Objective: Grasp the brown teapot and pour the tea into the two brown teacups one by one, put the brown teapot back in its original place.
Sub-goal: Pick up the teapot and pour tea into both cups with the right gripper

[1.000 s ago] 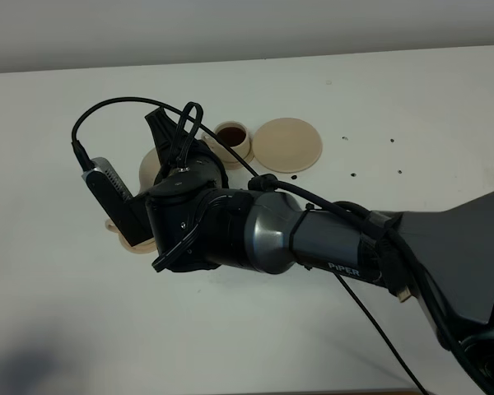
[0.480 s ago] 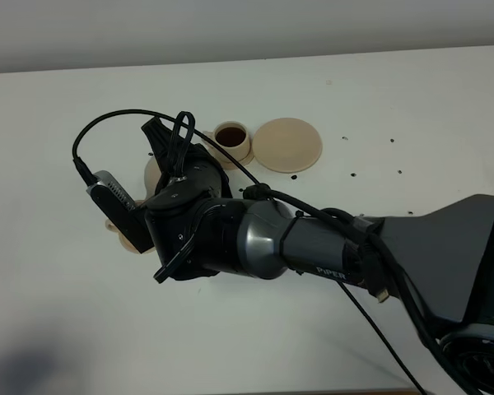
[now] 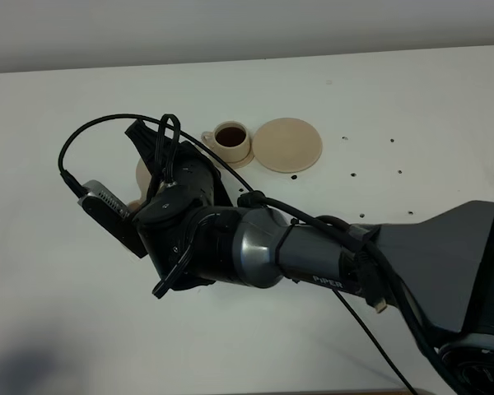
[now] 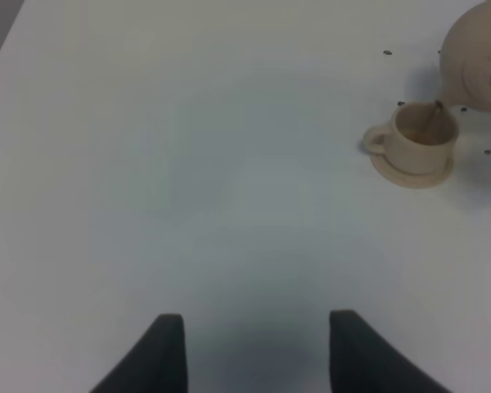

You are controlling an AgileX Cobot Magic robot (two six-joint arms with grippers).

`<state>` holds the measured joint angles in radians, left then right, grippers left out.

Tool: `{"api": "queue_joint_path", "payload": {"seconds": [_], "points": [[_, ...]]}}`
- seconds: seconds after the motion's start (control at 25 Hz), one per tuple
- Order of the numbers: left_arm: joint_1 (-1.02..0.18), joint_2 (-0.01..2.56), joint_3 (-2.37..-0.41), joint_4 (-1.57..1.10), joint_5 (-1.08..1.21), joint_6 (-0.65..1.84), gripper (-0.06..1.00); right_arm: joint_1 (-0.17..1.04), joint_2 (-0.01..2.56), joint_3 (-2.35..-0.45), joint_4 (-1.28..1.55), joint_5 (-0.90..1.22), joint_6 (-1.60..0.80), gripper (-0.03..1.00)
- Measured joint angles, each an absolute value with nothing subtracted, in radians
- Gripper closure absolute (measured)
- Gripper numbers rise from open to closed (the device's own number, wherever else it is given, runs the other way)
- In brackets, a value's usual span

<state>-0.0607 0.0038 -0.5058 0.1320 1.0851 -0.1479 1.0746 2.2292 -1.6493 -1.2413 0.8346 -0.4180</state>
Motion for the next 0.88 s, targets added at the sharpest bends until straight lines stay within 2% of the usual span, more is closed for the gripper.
{"api": "queue_joint_path", "payload": {"seconds": [0.88], "points": [[-0.061,0.004,-0.506,0.132,1.085,-0.148,0.51,1.093,2.244,-1.649,-1.363,0.827,-0.513,0.88]]}}
